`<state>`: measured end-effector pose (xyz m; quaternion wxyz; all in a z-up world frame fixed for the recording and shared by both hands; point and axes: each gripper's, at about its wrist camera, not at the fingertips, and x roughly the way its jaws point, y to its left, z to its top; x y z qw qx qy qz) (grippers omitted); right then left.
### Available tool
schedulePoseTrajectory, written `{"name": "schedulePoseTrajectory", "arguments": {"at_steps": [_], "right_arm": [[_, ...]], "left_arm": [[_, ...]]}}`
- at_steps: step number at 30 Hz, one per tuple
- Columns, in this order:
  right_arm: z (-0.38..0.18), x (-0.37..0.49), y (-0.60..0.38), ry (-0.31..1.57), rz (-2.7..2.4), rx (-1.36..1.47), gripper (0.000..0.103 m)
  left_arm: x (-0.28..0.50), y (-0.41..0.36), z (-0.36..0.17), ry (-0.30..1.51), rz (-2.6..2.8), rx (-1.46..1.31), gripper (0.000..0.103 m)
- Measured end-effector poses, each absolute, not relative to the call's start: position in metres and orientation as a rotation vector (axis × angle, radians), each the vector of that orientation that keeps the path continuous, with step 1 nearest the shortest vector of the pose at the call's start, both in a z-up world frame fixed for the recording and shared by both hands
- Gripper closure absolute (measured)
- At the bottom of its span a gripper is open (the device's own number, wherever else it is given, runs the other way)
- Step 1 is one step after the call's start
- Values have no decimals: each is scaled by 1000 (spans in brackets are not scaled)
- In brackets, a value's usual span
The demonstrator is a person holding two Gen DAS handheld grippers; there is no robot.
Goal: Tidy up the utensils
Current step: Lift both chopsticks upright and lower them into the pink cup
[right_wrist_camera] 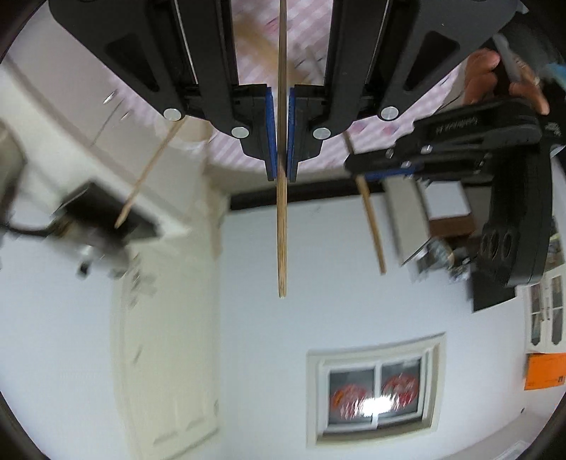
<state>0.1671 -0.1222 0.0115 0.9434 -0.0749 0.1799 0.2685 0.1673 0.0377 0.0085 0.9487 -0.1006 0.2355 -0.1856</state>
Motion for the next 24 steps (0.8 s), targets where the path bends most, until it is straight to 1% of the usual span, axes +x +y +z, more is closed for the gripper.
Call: {"name": "schedulePoseTrajectory", "arguments": {"at_steps": [5, 11, 19, 24], "right_arm": [[28, 176, -143, 228, 477, -97, 99], [28, 189, -165, 124, 429, -41, 99], [32, 205, -186, 53, 370, 12, 99], [26, 215, -196, 19, 328, 38, 99]], "left_arm": [[172, 19, 33, 420, -431, -196, 97], [190, -2, 58, 367, -441, -181, 97], [211, -35, 75, 260, -471, -162, 97], [226, -50, 70, 243, -449, -136, 97]]}}
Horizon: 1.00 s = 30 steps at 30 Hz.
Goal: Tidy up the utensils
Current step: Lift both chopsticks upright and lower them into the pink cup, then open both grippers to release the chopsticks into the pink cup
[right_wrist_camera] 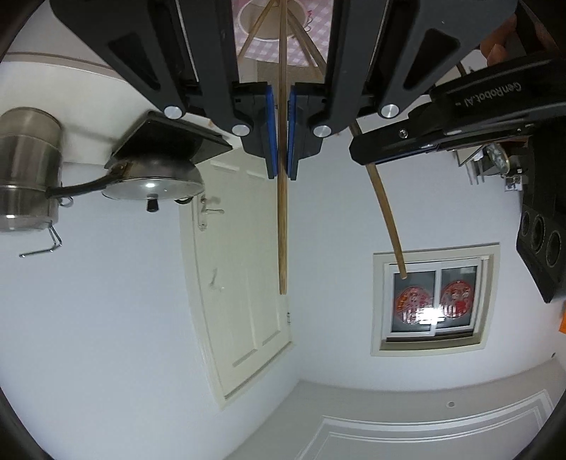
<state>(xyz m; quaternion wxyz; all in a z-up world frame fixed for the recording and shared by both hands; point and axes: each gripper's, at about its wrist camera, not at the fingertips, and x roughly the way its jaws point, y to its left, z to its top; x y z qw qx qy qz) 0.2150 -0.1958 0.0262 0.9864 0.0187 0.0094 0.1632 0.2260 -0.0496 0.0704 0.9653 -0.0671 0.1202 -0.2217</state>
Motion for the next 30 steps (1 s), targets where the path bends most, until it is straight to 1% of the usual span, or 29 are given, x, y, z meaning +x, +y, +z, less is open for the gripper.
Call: {"name": "schedulePoseTrajectory", "arguments": {"at_steps": [8, 11, 21, 30], "right_arm": [[11, 227, -203, -16, 274, 51, 99], [2, 231, -202, -14, 265, 54, 99], [-33, 242, -206, 43, 233, 73, 99], [-50, 243, -211, 96, 238, 92, 99]], "left_arm": [[246, -61, 48, 244, -398, -116, 97], [256, -61, 35, 271, -398, -127, 97], [269, -63, -5, 325, -387, -124, 96], [272, -67, -16, 381, -402, -109, 96]]}}
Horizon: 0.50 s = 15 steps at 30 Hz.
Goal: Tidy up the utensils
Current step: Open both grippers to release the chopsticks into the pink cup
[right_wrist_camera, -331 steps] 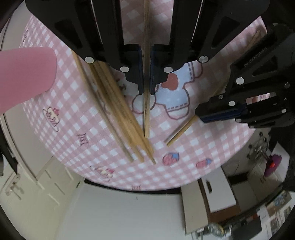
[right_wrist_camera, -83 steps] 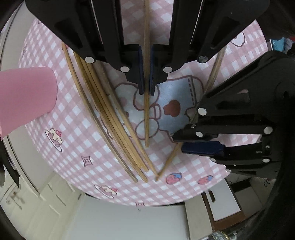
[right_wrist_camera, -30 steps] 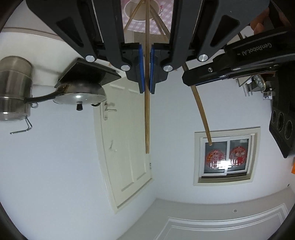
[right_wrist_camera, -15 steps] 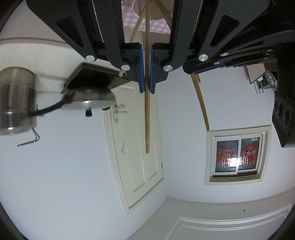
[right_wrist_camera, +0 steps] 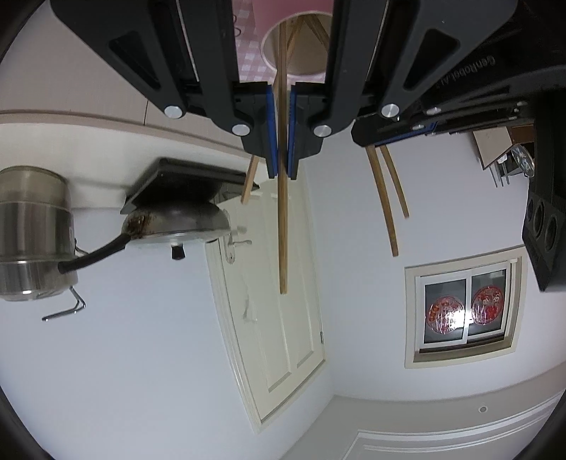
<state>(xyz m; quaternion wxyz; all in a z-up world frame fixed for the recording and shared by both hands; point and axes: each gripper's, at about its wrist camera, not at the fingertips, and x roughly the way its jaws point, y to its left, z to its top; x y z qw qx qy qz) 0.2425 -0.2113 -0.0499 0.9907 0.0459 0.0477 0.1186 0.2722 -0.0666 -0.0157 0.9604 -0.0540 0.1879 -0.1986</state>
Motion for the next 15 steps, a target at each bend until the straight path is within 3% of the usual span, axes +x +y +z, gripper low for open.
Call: {"name": "schedulePoseTrajectory", "arguments": {"at_steps": [15], "right_arm": [[-58, 231, -213, 159, 249, 91, 97]], "left_arm": [[267, -64, -24, 446, -401, -90, 96]]}}
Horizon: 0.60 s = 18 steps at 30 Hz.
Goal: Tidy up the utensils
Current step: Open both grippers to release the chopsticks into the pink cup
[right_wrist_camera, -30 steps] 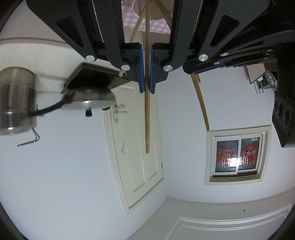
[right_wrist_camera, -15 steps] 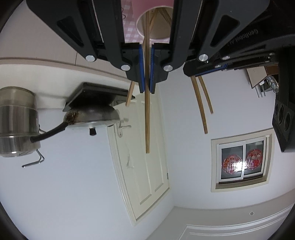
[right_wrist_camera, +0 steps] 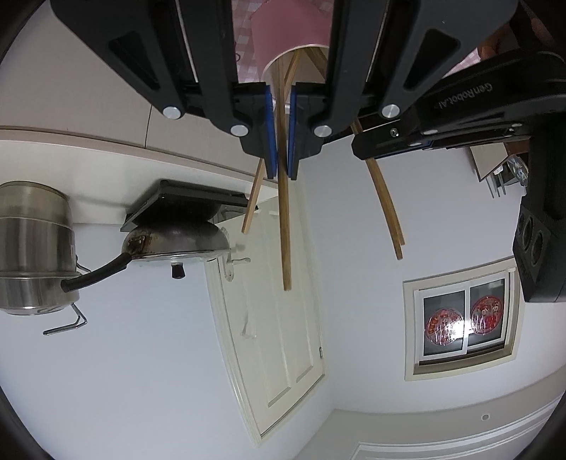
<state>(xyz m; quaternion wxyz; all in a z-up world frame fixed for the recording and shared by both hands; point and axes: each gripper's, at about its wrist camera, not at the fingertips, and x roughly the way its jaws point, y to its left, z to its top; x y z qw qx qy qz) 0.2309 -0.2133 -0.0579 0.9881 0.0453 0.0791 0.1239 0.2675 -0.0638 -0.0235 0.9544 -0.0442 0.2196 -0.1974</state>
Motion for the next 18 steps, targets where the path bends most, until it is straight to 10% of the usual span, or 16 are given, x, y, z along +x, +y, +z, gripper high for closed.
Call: {"name": "schedulePoseTrajectory", "arguments": {"at_steps": [11, 18], "right_arm": [[-53, 212, -217, 170, 261, 109, 62], [-48, 196, -221, 167, 265, 126, 59]], "left_arm": [[245, -65, -20, 440, -365, -54, 95], [220, -50, -13, 397, -316, -77, 51]]}}
